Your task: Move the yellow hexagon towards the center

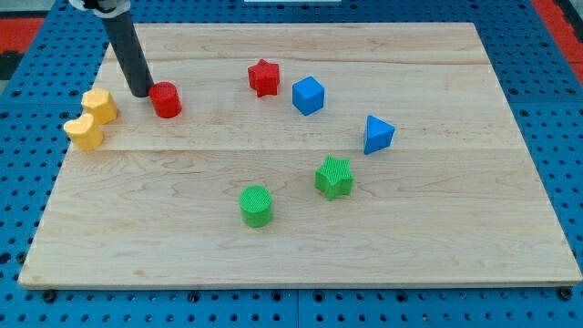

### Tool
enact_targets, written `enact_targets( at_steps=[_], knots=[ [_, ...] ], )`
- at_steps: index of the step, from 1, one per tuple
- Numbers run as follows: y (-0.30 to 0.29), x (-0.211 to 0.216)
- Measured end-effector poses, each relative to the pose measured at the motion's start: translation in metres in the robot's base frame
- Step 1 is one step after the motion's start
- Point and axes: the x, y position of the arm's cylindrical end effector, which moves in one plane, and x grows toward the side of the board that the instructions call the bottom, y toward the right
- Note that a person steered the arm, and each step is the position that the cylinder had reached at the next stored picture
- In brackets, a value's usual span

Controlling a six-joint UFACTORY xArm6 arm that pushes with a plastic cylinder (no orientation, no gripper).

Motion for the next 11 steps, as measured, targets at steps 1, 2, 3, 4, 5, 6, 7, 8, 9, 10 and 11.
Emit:
enact_targets(
  at_steps=[1, 2, 3, 4, 5, 6, 7, 8, 9, 10, 11],
  knots=[
    [-0.038, -0.040],
    [-0.060, -0.086],
    [-0.083, -0.111],
    [-0.094, -0.124],
    [-0.094, -0.122],
    [-0.094, -0.096],
    [-0.094, -0.040],
    [-0.072, 0.013],
    [-0.038, 0.046],
    [-0.001, 0.076],
    [0.015, 0.092]
  ],
)
